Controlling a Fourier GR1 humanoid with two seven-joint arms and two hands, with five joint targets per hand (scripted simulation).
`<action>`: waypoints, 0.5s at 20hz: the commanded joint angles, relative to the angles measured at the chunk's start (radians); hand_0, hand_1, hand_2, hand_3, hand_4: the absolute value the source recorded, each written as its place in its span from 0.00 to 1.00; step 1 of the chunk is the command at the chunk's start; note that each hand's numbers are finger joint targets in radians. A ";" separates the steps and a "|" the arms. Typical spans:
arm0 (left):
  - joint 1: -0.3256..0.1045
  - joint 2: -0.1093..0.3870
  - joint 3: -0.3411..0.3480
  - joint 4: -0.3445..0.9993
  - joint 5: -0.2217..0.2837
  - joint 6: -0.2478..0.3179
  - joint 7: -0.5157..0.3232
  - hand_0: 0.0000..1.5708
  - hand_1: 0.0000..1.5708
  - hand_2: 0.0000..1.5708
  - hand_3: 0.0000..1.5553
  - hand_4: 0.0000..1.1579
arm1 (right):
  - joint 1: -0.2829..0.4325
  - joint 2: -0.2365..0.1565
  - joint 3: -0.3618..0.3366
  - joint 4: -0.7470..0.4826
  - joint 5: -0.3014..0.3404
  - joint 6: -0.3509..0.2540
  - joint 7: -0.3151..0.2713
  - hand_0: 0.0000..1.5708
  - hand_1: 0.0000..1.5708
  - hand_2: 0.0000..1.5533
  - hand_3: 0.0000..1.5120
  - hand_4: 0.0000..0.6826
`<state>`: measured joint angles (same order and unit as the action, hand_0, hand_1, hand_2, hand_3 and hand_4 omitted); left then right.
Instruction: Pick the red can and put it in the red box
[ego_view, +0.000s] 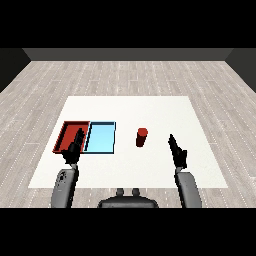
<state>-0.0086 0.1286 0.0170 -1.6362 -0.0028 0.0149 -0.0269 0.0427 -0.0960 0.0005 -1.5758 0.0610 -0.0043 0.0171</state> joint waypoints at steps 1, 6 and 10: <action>0.006 -0.011 0.010 0.013 -0.014 -0.013 0.009 0.00 0.00 0.00 0.00 0.00 | -0.008 -0.017 -0.037 0.009 -0.021 0.038 -0.011 0.00 0.00 0.00 0.00 0.00; 0.043 0.019 0.016 0.052 -0.002 -0.036 0.084 0.00 0.00 0.00 0.00 0.00 | -0.024 -0.156 -0.187 0.059 -0.179 0.197 -0.070 0.00 0.00 0.00 0.00 0.00; 0.024 -0.045 0.036 -0.035 0.082 -0.078 -0.305 0.00 0.00 0.00 0.00 0.00 | -0.050 -0.083 -0.170 -0.033 -0.260 0.243 -0.268 0.00 0.00 0.00 0.00 0.00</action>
<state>0.0019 0.0958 0.0380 -1.6464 0.0345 -0.0217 -0.1777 0.0000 -0.1637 -0.1324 -1.5909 -0.1222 0.1656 -0.1538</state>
